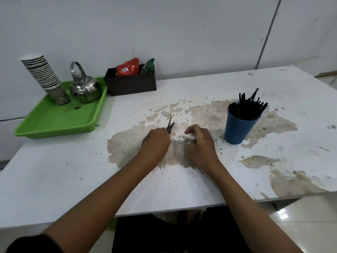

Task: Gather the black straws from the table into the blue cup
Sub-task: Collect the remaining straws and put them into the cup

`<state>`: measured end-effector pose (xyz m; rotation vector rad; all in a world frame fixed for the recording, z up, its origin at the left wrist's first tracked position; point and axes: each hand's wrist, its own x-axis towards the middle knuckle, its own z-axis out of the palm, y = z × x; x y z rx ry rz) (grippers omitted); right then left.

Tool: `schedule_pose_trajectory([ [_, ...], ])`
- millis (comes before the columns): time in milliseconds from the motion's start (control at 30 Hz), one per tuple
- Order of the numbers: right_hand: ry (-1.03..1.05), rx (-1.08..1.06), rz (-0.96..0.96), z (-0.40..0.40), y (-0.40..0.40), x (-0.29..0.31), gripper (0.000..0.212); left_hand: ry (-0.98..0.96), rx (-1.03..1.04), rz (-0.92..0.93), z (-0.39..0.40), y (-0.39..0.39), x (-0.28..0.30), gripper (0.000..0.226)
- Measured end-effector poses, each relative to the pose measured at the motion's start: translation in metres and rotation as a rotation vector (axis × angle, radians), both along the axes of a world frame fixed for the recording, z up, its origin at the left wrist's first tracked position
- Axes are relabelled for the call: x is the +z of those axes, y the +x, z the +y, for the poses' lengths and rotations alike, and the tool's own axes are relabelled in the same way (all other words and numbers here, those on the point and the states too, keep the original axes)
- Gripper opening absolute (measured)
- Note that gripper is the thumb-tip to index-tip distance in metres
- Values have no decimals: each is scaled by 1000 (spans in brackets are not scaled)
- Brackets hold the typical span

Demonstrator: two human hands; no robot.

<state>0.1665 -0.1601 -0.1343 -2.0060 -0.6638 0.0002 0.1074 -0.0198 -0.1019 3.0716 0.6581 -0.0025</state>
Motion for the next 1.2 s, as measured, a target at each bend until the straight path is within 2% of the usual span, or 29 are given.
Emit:
schedule_pose_trajectory([
  [67,-2,-1,-3,0,1,-1,37,20,-7,-18,3,-1,-1,16],
  [167,-3,-6,8,1,2,-1,37,-69,12,-14,7,-3,-1,13],
  [300,-9,-8,-4,2,3,-4,36,-165,0,28,14,-4,3,21],
  [400,-5,-7,-5,1,4,-4,35,-207,-26,-14,14,-9,3,26],
  [500,-16,-4,1,1,3,-4,34,-326,-50,-124,16,-21,2,29],
  [700,-38,19,28,0,0,-1,33,-727,-28,-368,16,-42,-2,29],
  [867,-3,42,77,-1,0,3,34,-1266,163,-456,12,-32,-1,24],
  [1033,60,87,141,-3,1,10,39,-1396,152,-592,7,-13,12,23],
  [1200,129,140,190,-7,-5,27,45,-1445,130,-943,-14,1,20,26],
])
